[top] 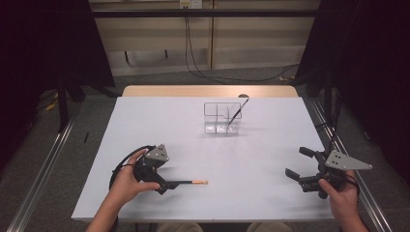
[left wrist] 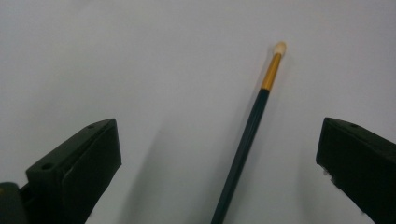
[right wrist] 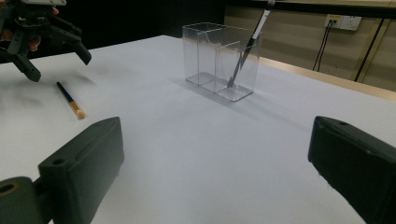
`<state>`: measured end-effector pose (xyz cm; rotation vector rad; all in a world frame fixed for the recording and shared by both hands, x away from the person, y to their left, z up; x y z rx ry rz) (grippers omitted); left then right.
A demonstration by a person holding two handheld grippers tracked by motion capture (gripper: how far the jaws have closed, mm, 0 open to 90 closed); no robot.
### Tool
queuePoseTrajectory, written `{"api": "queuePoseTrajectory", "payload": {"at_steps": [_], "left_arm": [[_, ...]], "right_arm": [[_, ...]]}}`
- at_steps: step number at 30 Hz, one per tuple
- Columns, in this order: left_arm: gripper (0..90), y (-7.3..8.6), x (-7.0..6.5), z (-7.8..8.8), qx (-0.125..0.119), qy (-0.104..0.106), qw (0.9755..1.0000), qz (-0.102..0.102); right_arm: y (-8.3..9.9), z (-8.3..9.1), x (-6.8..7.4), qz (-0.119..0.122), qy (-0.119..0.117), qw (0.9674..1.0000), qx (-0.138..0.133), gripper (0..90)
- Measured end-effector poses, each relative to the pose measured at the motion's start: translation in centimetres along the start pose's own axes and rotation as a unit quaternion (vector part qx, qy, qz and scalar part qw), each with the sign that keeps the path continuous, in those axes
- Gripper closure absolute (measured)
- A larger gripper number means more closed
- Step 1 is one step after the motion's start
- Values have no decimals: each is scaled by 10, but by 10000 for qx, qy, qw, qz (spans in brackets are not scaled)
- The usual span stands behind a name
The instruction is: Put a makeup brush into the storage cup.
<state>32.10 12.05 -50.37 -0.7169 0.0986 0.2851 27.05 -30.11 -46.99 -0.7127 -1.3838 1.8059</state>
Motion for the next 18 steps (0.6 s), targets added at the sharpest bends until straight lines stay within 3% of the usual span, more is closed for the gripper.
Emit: {"api": "queuePoseTrajectory", "payload": {"at_steps": [2, 7, 8, 9, 10, 18], "left_arm": [[0, 3, -1, -2, 311, 14, 9995, -35], [0, 4, -1, -4, 559, -4, 9984, 70], [0, 6, -1, -5, 709, 67, 9974, 112], [0, 6, -1, -5, 709, 67, 9974, 112], [0, 8, 0, -4, 934, 46, 9956, 76], [56, 9, 3, -3, 1254, 94, 9920, 103]], "right_arm": [[0, -1, 0, -11, -11, 10000, -8, 33], [0, -1, 1, -12, -18, 10000, -14, 33], [0, -1, 1, -20, -19, 10000, -10, 33], [0, -1, 1, -20, -19, 10000, -10, 33], [0, -1, 1, -20, -23, 10000, -3, 33], [0, -2, 1, -19, -24, 10000, -16, 33]]}}
Point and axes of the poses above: each handheld gripper's, and its own axes: z roughly backward along the jaws, y roughly out of its underside, x roughly to its left, the point moved 7 cm from there along -z, roughly forward along the jaws, and after that the axes turned 8 degrees about y, right-handed, at the moved point
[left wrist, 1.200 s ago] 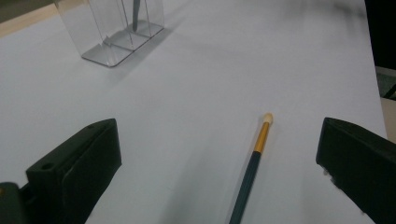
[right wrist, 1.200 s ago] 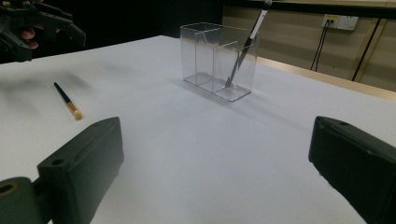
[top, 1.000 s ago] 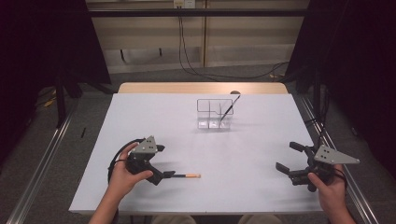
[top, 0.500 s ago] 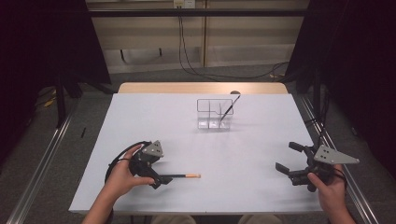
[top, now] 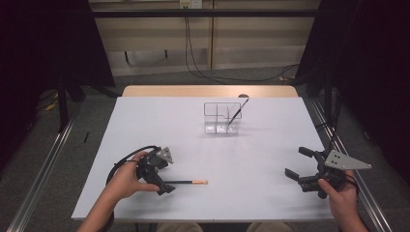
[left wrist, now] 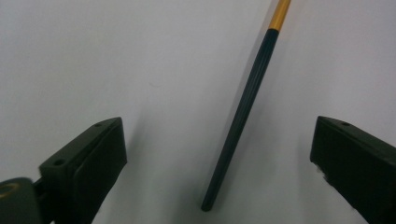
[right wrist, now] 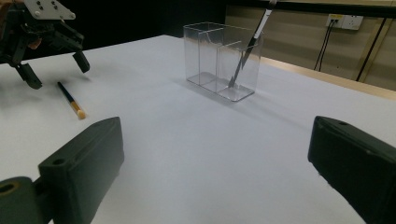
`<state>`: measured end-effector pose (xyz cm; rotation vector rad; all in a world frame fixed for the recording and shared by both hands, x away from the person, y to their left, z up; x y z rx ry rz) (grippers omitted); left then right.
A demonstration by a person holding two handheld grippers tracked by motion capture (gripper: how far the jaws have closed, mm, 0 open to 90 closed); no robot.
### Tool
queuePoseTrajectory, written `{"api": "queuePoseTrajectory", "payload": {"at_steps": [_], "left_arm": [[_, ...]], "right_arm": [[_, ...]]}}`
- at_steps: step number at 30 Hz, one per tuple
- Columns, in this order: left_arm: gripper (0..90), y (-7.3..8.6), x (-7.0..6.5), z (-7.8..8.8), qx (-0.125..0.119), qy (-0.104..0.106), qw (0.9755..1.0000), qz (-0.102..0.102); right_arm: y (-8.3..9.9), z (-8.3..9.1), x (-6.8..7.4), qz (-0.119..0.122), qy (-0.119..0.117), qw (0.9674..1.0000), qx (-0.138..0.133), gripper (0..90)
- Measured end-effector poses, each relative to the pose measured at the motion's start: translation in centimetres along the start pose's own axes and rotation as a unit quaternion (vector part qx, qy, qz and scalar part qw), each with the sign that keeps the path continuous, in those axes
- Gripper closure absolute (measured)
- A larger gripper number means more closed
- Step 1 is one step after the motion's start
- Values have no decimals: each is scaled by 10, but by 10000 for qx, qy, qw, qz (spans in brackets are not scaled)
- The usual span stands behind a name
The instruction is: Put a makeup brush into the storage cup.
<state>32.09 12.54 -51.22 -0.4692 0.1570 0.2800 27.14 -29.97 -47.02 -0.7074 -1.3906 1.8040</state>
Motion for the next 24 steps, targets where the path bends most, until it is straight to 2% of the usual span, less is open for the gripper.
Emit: {"api": "queuePoseTrajectory", "payload": {"at_steps": [5, 8, 10, 17, 19, 24], "left_arm": [[110, 1, 3, -1, 286, -38, 9996, -73], [159, 1, 3, -2, 394, 46, 9992, -114], [181, 2, 3, -3, 479, 25, 9988, -116], [286, 1, 4, -3, 659, 59, 9976, -184], [328, 1, 6, -1, 774, 32, 9965, -301], [378, 0, 6, 0, 839, 16, 9960, -322]], "right_arm": [[-1, 0, 0, 5, 2, 10000, -6, 33], [0, 0, 0, -3, 8, 10000, -1, 33], [0, 0, 0, -6, 1, 10000, -5, 33], [0, 0, 0, -2, -7, 10000, -5, 33], [0, 0, 0, -3, 3, 10000, 3, 33], [0, 0, 0, -5, 0, 10000, 7, 33]]}}
Point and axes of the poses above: each handheld gripper's, and its own axes: z roughly backward along the jaws, y roughly out of its underside, x roughly to its left, the point moved 7 cm from there along -z, roughly forward along the jaws, and after that the axes turned 8 degrees about y, right-handed, at the moved point
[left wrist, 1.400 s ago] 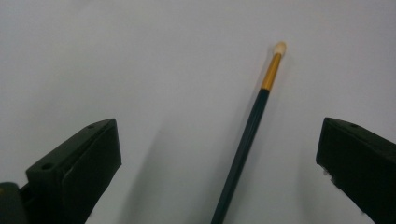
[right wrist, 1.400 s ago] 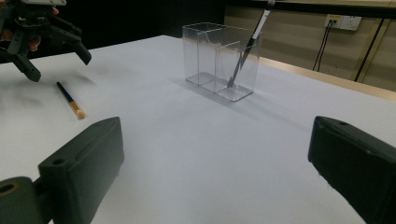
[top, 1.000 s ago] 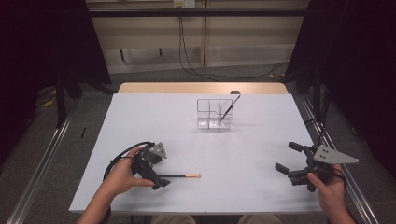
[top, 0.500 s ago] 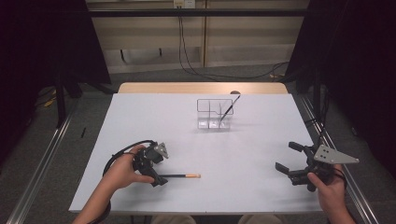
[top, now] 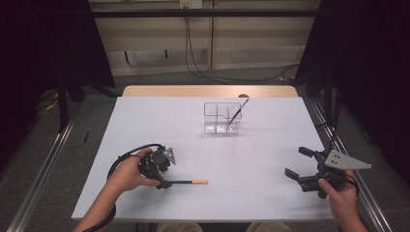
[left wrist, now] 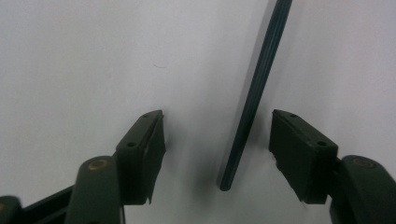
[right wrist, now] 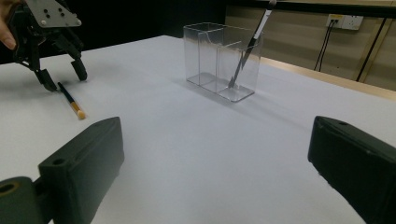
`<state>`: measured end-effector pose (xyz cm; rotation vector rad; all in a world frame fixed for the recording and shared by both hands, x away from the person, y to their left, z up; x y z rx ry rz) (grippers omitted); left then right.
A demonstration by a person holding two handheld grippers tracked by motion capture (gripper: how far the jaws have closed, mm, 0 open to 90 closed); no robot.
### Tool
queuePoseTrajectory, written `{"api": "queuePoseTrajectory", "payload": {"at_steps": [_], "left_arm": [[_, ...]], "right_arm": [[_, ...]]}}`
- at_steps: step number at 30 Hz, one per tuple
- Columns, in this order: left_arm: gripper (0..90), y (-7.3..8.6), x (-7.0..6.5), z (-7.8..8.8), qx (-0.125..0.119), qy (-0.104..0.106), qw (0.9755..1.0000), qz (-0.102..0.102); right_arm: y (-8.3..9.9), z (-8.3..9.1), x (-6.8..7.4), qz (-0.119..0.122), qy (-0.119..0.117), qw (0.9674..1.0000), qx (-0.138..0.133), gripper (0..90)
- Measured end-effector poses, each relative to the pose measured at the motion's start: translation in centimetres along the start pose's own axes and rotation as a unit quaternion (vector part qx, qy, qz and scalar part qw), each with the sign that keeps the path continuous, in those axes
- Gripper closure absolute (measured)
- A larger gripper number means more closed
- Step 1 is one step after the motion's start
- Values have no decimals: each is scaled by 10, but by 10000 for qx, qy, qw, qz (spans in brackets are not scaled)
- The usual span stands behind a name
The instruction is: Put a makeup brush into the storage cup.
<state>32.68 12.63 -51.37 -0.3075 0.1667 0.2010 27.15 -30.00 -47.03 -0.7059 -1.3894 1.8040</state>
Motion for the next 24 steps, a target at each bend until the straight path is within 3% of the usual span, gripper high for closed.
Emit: {"api": "queuePoseTrajectory", "payload": {"at_steps": [11, 24], "left_arm": [[439, -2, 0, 1, 77, 13, 9999, -114], [549, -6, -7, -1, 68, 160, 9988, -468]], "right_arm": [[0, -1, 0, 16, -5, 10000, 12, 33], [1, -1, 0, -11, -17, 10000, 25, 34]]}}
Point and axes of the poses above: each handheld gripper's, and its own axes: z roughly backward along the jaws, y roughly out of its underside, x roughly to its left, the point moved 7 cm from there along -z, roughly forward along the jaws, and after that the axes turned 8 degrees about y, right-handed, at the moved point
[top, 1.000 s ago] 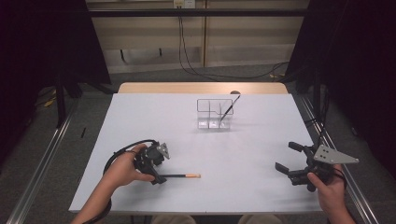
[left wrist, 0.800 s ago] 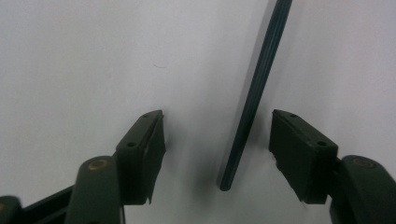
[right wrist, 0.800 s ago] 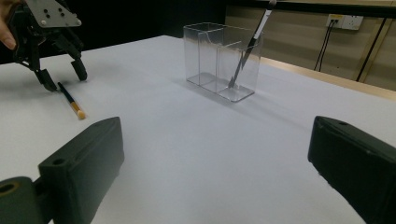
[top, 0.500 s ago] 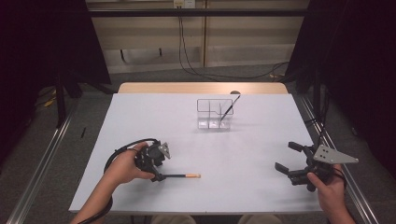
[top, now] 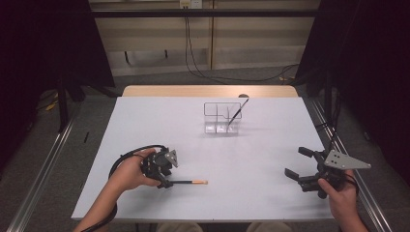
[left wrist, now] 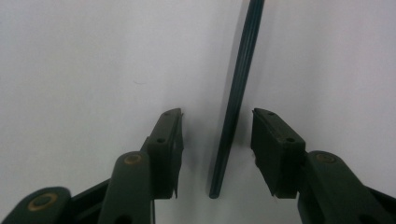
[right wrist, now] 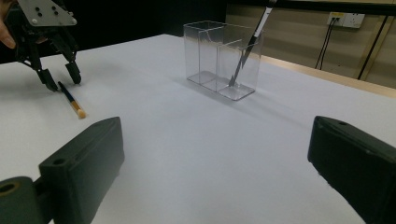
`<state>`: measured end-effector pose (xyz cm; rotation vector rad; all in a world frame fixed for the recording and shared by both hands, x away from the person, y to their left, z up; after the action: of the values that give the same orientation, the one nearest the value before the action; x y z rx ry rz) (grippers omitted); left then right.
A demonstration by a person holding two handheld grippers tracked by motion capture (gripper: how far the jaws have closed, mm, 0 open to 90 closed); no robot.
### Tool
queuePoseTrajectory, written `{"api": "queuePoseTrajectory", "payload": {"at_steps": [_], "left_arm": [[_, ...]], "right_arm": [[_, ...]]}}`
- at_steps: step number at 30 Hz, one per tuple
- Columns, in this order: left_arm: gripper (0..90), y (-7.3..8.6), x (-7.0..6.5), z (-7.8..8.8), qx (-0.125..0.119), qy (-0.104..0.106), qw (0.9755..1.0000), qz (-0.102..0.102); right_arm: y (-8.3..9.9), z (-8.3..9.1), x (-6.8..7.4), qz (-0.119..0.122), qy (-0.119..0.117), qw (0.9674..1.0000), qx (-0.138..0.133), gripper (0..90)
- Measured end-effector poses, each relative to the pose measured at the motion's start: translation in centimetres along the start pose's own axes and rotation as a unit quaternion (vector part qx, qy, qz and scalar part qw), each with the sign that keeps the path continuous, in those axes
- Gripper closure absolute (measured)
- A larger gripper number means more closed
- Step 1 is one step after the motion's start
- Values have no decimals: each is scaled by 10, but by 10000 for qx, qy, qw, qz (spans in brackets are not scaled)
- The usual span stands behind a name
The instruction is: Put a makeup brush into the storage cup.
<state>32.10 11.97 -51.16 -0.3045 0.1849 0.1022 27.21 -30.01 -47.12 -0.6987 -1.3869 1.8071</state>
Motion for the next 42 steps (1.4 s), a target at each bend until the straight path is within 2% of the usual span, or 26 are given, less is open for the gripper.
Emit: {"api": "queuePoseTrajectory", "payload": {"at_steps": [3, 6, 8, 10, 14, 20, 22, 27, 28, 34, 36, 37, 40, 42], "left_arm": [[569, 0, -2, 0, 50, 55, 10000, -22], [596, -1, -3, 0, 80, 114, 9997, -178], [617, -1, -3, 0, 87, 140, 9997, -156], [710, -1, -5, 0, 87, 254, 9996, -113], [736, -3, -6, -1, 189, 247, 9994, -149], [845, -4, -6, -1, 267, 294, 9991, -118], [850, -5, -6, -2, 301, 289, 9991, -47], [848, -6, -6, -3, 383, 339, 9987, -34], [846, -6, -5, -3, 457, 321, 9984, -60], [842, -8, -6, -6, 548, 279, 9981, 6], [841, -9, -6, -7, 654, 270, 9975, -43], [841, -10, -7, -7, 744, 254, 9969, 23], [844, -11, -6, -8, 791, 250, 9966, -13], [851, -11, -6, -8, 816, 242, 9964, 63]], "right_arm": [[0, 0, 0, 2, -2, 10000, 1, 34], [0, 0, 0, 0, -1, 10000, 5, 34], [0, 0, 0, 2, 0, 10000, 7, 34], [0, 0, 0, 8, 4, 10000, 8, 34], [0, 0, 0, 16, 9, 10000, 9, 34], [0, 1, -1, -8, 17, 10000, 1, 34], [0, 1, -1, -16, 15, 10000, 1, 34], [0, 1, -1, -3, 10, 10000, 4, 34], [-1, 1, -1, -5, 6, 10000, -6, 34], [0, -1, 0, 8, -9, 10000, 10, 34], [0, -1, 1, 13, -15, 10000, 23, 34], [0, -1, 1, 15, -32, 10000, 12, 34], [0, -1, 1, 24, -24, 10000, 17, 34], [0, -1, 0, 23, -19, 10000, 20, 34]]}}
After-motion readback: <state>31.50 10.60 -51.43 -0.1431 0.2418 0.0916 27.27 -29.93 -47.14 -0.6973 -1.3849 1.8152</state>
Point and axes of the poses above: each handheld gripper's, and its own axes: z roughly backward along the jaws, y roughly out of its underside, x roughly to its left, the point moved 7 cm from there along -z, roughly forward along the jaws, and after that the axes turned 8 degrees about y, right-handed, at the moved point
